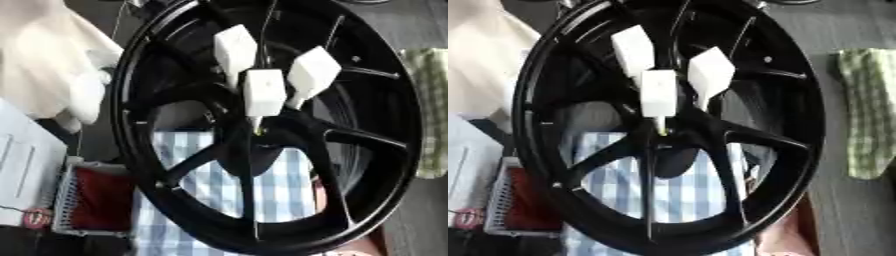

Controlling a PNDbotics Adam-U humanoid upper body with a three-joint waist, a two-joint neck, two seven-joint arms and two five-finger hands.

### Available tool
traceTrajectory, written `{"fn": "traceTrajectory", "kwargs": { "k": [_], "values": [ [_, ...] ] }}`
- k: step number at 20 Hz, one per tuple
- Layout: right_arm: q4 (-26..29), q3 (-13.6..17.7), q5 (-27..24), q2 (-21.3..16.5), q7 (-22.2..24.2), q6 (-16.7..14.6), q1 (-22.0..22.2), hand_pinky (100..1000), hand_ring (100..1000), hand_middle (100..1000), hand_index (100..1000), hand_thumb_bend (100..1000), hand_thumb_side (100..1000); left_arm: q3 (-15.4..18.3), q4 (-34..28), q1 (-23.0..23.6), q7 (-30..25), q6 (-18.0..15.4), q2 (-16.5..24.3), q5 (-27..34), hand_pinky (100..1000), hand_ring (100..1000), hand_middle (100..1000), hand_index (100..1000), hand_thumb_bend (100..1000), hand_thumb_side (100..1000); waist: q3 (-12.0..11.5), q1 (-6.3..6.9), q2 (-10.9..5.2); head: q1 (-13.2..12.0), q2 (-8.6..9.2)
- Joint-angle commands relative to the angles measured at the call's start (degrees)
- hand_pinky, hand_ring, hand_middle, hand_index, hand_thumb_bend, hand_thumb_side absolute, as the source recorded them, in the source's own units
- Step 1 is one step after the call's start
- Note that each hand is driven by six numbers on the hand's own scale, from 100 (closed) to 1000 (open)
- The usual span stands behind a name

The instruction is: Pull the pin out of the wheel hub.

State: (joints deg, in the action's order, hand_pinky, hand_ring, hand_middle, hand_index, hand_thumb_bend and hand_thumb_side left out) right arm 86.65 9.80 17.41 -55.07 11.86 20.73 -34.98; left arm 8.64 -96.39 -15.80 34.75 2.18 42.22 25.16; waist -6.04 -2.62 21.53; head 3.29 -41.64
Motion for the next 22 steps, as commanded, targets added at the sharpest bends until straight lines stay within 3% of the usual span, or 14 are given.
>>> {"fn": "traceTrajectory", "kwargs": {
  "k": [1,4,8,15,22],
  "values": [
    [6.1,-0.4,-8.9,-0.9,-7.0,-0.1,-1.8,824,770,716,738,242,510,0.6,-1.2,-0.4,-0.1,0.0,1.6,0.0,731,844,847,813,656,710,-0.1,0.18,-1.85,0.4,0.41],
    [10.7,-3.2,-17.6,-0.3,-11.4,-1.4,-3.2,820,753,694,726,153,567,0.4,-1.3,-0.7,-0.2,0.1,1.5,0.1,730,844,847,813,655,710,-0.4,0.15,-1.89,0.5,0.21],
    [15.2,-7.5,-23.9,0.8,-11.9,-2.3,-5.3,822,751,691,726,125,612,0.1,-1.4,-1.2,-0.4,0.2,1.5,0.2,730,843,847,812,655,710,-0.8,0.04,-2.03,0.8,0.08],
    [18.7,-13.3,-29.1,4.4,-10.9,-2.0,-9.3,823,749,689,725,157,597,-0.3,-1.8,-2.0,-0.7,0.2,1.5,0.3,728,843,847,812,655,708,-1.3,-0.02,-2.35,0.9,0.11],
    [17.9,-15.6,-30.3,6.2,-10.4,-1.7,-10.5,823,747,686,723,182,576,-0.4,-2.4,-2.2,-0.8,0.2,1.5,0.3,727,845,847,811,656,708,-1.8,0.05,-2.36,1.3,0.33]
  ]
}}
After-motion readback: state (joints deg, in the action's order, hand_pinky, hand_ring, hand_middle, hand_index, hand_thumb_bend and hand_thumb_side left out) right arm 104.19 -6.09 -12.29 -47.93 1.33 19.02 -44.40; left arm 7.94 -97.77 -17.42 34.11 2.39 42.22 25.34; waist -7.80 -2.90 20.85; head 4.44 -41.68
